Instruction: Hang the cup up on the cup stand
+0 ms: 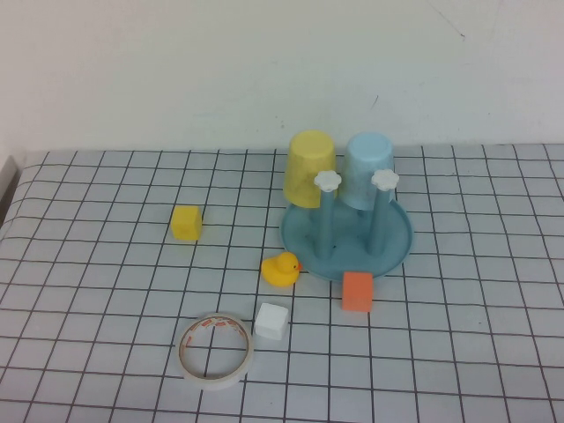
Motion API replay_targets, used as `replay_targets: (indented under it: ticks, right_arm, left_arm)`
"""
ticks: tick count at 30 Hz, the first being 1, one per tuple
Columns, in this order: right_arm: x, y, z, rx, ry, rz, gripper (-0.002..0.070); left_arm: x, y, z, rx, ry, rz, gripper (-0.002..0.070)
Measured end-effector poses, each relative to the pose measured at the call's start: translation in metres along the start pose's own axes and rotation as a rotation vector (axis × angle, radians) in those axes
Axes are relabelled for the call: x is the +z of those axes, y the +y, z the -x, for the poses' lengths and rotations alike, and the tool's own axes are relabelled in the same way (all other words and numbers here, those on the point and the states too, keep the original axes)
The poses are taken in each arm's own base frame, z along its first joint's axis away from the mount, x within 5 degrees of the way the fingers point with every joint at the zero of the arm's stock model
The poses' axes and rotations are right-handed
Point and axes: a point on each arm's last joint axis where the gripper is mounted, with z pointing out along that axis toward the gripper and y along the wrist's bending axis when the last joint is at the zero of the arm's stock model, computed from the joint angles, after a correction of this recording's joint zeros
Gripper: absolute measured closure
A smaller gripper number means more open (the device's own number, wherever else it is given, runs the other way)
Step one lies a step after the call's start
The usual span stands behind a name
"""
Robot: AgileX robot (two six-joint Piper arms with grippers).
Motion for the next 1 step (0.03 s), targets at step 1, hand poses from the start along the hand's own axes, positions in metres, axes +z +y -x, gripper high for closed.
replay_targets:
  ticks: [1]
  right_arm:
    - [0.0, 0.0, 0.0, 0.0, 0.0, 0.0, 0.0678]
  left_arm:
    - [0.0, 0.0, 0.0, 0.0, 0.0, 0.0, 0.0678]
